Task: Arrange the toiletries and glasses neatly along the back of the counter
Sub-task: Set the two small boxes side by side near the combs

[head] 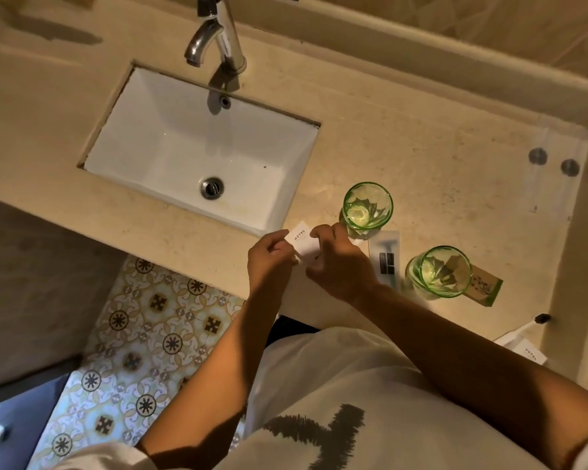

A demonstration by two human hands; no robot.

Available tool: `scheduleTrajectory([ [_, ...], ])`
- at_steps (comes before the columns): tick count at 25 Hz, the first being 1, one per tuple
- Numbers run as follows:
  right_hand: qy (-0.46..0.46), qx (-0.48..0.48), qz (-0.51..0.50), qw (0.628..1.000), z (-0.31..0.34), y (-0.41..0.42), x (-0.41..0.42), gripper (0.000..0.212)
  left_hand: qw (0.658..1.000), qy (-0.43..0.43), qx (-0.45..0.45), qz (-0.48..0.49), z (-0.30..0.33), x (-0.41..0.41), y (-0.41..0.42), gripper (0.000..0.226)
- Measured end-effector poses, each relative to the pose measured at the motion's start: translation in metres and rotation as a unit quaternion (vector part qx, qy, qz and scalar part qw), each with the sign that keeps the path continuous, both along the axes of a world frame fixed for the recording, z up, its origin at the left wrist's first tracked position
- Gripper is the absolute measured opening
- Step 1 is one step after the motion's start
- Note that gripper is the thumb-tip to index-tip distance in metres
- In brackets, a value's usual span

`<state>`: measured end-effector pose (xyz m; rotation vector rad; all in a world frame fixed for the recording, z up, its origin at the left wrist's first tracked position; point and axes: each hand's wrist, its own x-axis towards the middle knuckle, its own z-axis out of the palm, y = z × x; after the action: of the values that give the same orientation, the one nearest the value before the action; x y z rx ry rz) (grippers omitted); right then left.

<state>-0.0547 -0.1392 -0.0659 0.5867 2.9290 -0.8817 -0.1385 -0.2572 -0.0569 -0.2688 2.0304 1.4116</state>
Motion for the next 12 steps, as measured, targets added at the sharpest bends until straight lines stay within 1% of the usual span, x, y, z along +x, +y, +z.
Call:
scheduleTrajectory([
  [2, 0.059, -0.021, -0.022, 0.998, 0.013, -0.004, -0.004, 0.064, 0.996, -0.017, 0.05, 0.074, 0.011, -0.01, 0.005, 0.02],
  [3, 0.082, -0.025, -0.041, 0.995, 0.021, -0.002, -0.008, 0.067, 0.994, -0.014, 0.071, 0.083, 0.019, -0.016, 0.009, 0.018],
  [5, 0.136, -0.033, -0.079, 0.987, 0.036, 0.007, -0.015, 0.067, 0.993, 0.004, 0.104, 0.064, 0.035, -0.027, 0.021, 0.019],
  [7, 0.194, -0.036, -0.105, 0.975, 0.049, 0.025, -0.02, 0.062, 0.99, 0.016, 0.133, 0.037, 0.05, -0.038, 0.042, 0.021],
  [8, 0.2, -0.044, -0.12, 0.971, 0.054, 0.037, -0.02, 0.061, 0.989, 0.019, 0.145, 0.027, 0.056, -0.043, 0.056, 0.021],
  [10, 0.169, -0.065, -0.168, 0.969, 0.062, 0.067, -0.019, 0.063, 0.988, 0.024, 0.152, 0.007, 0.063, -0.048, 0.088, 0.02],
  [11, 0.156, -0.057, -0.185, 0.969, 0.065, 0.083, -0.016, 0.064, 0.989, 0.023, 0.148, -0.004, 0.066, -0.049, 0.107, 0.019],
  [12, 0.162, -0.032, -0.193, 0.967, 0.069, 0.098, -0.013, 0.065, 0.989, 0.02, 0.145, -0.011, 0.067, -0.048, 0.126, 0.018],
])
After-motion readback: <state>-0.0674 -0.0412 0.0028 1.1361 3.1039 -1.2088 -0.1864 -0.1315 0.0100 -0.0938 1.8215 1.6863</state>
